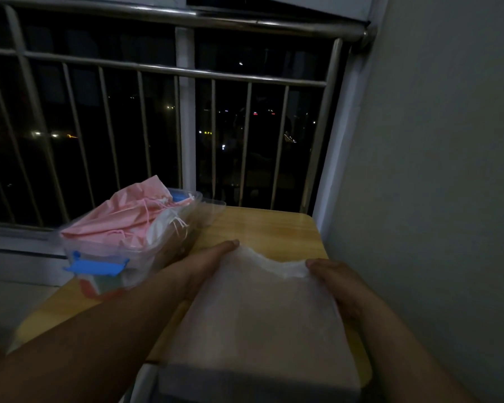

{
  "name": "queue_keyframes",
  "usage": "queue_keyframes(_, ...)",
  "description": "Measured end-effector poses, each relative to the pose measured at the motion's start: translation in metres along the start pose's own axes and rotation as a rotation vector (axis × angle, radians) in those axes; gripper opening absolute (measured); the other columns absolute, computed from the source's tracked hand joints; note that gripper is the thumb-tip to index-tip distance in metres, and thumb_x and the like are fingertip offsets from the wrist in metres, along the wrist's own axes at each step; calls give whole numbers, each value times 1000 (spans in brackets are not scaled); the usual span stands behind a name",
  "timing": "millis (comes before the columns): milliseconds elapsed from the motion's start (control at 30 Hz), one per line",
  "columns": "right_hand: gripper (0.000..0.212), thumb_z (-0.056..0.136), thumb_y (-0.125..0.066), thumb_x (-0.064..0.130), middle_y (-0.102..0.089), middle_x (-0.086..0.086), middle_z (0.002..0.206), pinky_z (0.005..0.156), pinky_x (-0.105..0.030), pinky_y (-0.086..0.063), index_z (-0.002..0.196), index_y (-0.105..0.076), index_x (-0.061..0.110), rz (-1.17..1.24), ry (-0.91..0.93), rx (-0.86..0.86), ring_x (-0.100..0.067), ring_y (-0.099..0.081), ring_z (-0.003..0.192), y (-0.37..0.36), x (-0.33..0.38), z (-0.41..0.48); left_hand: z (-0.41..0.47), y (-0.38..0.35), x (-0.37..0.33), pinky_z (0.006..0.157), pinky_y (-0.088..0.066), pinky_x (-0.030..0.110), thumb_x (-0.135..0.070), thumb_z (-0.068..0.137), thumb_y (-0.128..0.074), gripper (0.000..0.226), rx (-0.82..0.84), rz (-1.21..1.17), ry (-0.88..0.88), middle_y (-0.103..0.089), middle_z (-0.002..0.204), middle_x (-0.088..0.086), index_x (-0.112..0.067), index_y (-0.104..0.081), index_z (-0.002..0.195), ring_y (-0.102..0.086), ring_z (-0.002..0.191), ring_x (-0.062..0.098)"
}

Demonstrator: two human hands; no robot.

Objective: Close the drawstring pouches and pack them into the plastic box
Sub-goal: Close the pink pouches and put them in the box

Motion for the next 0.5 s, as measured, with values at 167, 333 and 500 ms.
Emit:
queue_keyframes(167,23,100,-65,30,-79,-11,109,100,-52,-56,109,-81,15,91,-30,40,-33,-74,104,-12,-3,-5,-3,6,-5,94,-60,50,-30,98,-67,30,-76,165,-109,-77,109,19,-5,-78,109,-75,100,35)
queue_keyframes(333,15,94,-70,14,-79,-8,107,105,-48,-54,96,-85,14,161,8,11,-31,-72,108,-25,-1,-15,-18,0,-1,76,-59,26,-14,102,-58,23,-115,157,-239,-77,109,6,-9,-80,106,-71,104,23)
queue_keyframes(500,20,98,-59,18,-77,-14,91,74,-38,-56,97,-75,6,499,-156,101,-31,-71,82,-37,2,-29,-35,-1,9,95,-53,41,-21,102,-55,29,-17,-264,-238,-74,106,16,-10,-77,86,-70,96,28)
Point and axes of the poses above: each hand's wrist, its own z-axis towards the middle knuckle, its own y-axis out of the back of the hand, x = y × z, the point moved 5 cm from there along z, towards the middle knuckle
